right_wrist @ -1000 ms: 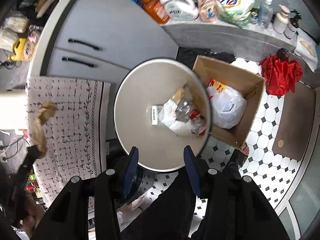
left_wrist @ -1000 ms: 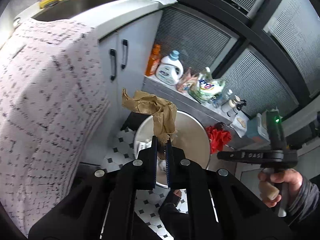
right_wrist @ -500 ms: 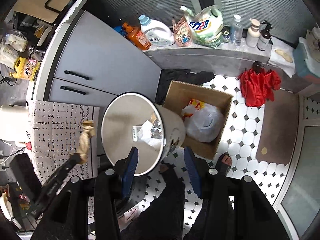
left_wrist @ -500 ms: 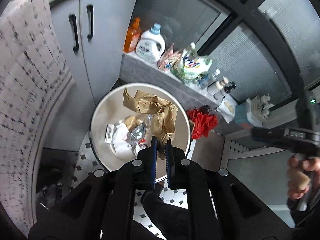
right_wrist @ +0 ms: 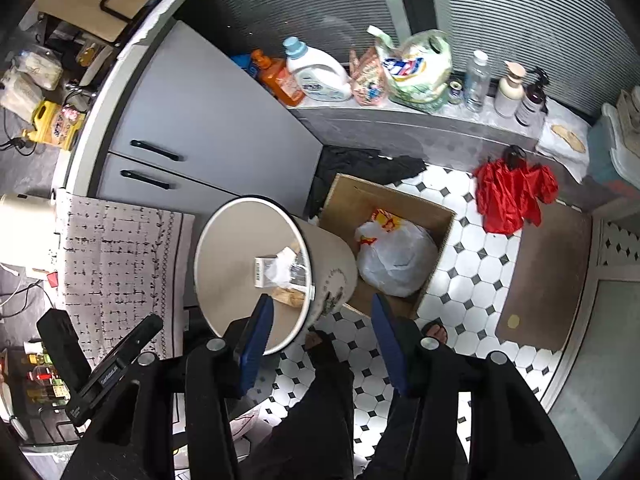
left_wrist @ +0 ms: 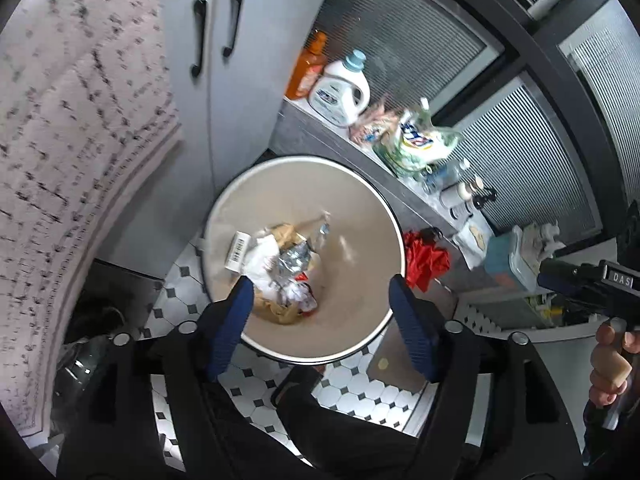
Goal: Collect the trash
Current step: 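Move both empty grippers back over the counter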
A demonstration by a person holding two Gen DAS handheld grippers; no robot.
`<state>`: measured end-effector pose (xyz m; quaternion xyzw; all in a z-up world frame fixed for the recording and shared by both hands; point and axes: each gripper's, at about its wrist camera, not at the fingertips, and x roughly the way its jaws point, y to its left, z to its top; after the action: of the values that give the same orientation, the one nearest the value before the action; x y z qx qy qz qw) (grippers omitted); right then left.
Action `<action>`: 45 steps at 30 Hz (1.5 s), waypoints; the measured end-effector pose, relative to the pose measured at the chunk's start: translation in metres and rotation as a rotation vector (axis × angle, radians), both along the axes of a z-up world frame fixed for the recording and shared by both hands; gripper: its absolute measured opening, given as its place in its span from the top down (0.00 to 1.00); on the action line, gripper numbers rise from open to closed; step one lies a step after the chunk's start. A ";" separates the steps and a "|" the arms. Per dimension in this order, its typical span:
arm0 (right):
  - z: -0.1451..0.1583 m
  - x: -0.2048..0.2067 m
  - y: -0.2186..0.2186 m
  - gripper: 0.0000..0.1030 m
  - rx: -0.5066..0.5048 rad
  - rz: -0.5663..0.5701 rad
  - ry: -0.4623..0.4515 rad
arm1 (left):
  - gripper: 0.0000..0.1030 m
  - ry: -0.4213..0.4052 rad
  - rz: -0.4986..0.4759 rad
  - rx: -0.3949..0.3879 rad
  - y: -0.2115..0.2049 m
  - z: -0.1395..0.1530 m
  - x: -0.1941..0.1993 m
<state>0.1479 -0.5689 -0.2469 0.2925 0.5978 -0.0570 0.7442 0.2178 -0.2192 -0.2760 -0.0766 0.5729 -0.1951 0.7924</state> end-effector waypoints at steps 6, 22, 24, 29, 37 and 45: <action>0.017 0.024 0.032 0.39 0.019 0.036 -0.051 | 0.22 -0.067 0.037 0.015 0.032 0.036 0.008; 0.083 0.089 0.141 0.11 0.012 0.105 -0.215 | 0.08 -0.302 0.116 0.005 0.148 0.144 0.041; 0.091 0.097 0.154 0.08 0.004 0.107 -0.235 | 0.06 -0.326 0.131 0.002 0.165 0.153 0.046; 0.104 0.116 0.188 0.08 -0.010 0.122 -0.266 | 0.06 -0.350 0.188 -0.012 0.213 0.162 0.059; 0.120 0.146 0.259 0.08 -0.045 0.226 -0.310 | 0.06 -0.413 0.337 0.004 0.301 0.169 0.068; 0.126 0.174 0.338 0.11 -0.078 0.323 -0.354 | 0.12 -0.419 0.415 0.010 0.378 0.163 0.083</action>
<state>0.3219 -0.2310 -0.1204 0.1697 0.4944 0.0918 0.8476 0.3010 0.1591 -0.1133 -0.1465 0.3698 -0.0375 0.9167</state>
